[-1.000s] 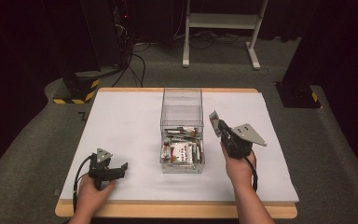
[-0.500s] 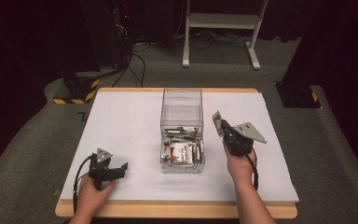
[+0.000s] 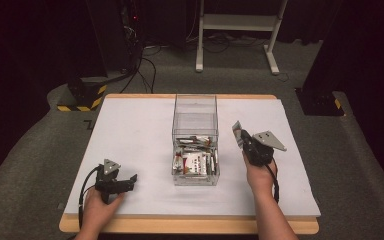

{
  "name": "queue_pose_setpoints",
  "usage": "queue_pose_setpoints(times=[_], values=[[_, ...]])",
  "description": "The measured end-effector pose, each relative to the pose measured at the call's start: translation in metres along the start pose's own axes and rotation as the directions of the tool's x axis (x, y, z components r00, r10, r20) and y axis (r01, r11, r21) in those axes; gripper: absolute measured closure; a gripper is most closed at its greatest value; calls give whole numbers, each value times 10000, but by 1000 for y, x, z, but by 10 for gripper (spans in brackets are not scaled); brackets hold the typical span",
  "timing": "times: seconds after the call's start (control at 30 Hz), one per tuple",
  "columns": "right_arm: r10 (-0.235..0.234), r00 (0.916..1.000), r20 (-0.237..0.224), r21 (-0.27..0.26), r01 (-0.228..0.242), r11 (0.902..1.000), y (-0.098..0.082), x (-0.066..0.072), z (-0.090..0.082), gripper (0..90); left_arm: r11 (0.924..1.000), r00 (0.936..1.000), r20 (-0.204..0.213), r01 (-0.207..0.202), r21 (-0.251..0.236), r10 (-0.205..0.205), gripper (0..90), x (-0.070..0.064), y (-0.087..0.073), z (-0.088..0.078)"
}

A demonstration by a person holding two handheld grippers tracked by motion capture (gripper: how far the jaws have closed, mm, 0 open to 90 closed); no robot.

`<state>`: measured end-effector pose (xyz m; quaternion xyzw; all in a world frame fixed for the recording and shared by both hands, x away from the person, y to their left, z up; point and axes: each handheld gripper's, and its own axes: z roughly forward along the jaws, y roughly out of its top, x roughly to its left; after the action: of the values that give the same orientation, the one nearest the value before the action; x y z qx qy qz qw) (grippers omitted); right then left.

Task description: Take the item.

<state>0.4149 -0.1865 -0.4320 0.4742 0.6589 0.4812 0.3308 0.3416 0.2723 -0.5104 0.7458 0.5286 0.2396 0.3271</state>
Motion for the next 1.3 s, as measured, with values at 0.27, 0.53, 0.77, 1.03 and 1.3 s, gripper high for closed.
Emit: queue_pose_setpoints(times=[0.27, 0.53, 0.77, 1.03, 1.3], values=[[161, 9998, 123, 222, -163, 9996, -6, -6, 6, 900, 10000, 10000, -1, 4, -5, -4, 140, 0, 0, 0], [227, 9996, 165, 589, -237, 9980, -13, -7, 13, 900, 10000, 10000, 5, 10, 7, -10, 139, 0, 0, 0], [223, 9994, 252, 988, -247, 9948, -22, -10, 21, 900, 10000, 10000, -4, 4, 3, -4, 140, 0, 0, 0], [261, 9991, 343, 1401, -307, 9897, -29, -14, 30, 900, 10000, 10000, 4, 14, 5, -14, 139, 0, 0, 0], [282, 9987, 427, 1578, -346, 9869, -32, -14, 32, 900, 10000, 10000, 5, 9, 3, -9, 139, 0, 0, 0]])
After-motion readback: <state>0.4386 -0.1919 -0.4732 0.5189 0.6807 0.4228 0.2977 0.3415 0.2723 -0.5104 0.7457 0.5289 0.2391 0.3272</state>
